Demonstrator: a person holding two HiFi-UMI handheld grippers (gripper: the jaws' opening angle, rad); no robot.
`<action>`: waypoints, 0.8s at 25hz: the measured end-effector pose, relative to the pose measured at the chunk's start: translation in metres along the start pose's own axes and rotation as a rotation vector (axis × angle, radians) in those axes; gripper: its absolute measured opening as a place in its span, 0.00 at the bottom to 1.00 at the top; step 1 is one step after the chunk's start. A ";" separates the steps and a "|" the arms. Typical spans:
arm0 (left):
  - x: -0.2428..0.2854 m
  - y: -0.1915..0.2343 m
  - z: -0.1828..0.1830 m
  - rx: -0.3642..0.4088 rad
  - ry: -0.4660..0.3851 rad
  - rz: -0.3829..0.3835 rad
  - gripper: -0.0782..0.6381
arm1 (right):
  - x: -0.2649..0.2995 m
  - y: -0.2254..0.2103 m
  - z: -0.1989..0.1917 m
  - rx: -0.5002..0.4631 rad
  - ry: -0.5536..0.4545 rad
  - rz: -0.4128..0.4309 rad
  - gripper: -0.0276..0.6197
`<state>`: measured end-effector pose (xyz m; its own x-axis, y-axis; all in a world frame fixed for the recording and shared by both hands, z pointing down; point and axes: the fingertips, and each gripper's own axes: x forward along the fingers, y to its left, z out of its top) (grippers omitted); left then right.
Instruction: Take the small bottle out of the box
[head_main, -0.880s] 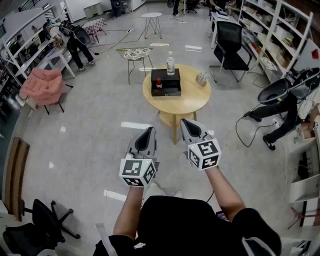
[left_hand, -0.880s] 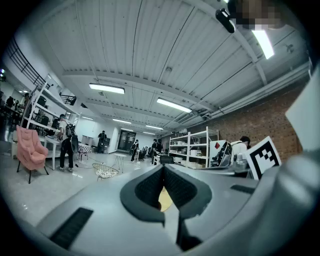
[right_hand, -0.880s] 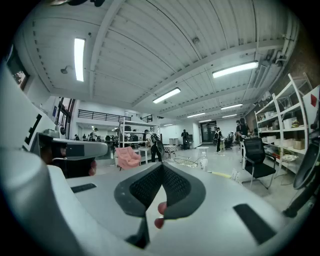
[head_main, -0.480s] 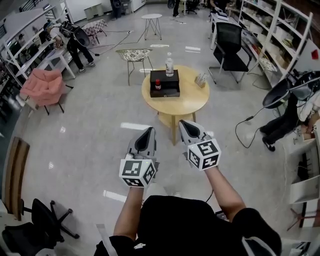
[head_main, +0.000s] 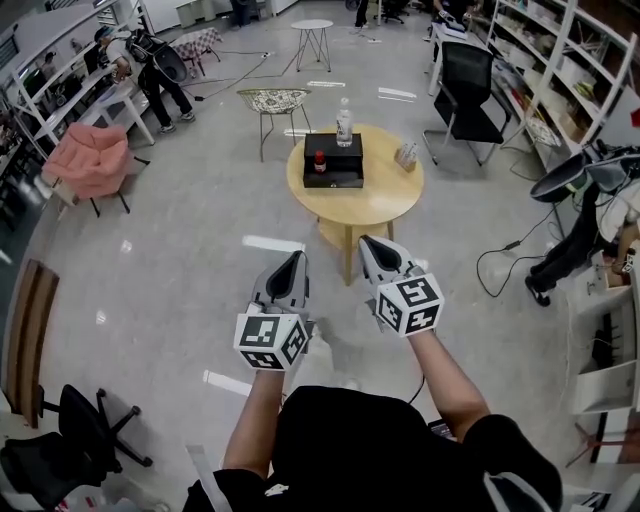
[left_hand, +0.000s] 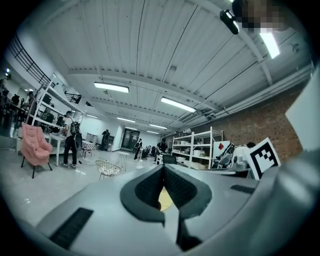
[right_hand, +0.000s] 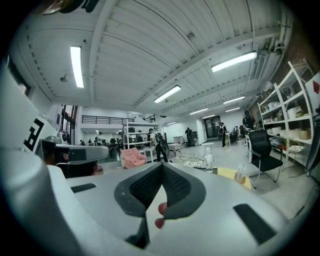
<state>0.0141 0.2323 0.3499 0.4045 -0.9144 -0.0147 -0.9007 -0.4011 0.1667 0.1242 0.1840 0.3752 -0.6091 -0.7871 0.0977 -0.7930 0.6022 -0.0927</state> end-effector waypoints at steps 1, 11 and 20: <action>0.001 0.000 0.000 0.000 0.001 -0.001 0.12 | 0.001 0.000 0.000 0.000 0.000 0.001 0.05; 0.026 0.013 -0.006 -0.024 0.010 -0.013 0.12 | 0.024 -0.013 -0.005 0.003 0.014 -0.001 0.05; 0.063 0.035 -0.009 -0.035 0.024 -0.006 0.12 | 0.057 -0.039 -0.008 0.031 0.026 -0.011 0.05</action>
<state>0.0093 0.1612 0.3634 0.4137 -0.9104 0.0078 -0.8924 -0.4038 0.2012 0.1203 0.1165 0.3925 -0.6009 -0.7896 0.1247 -0.7990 0.5887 -0.1224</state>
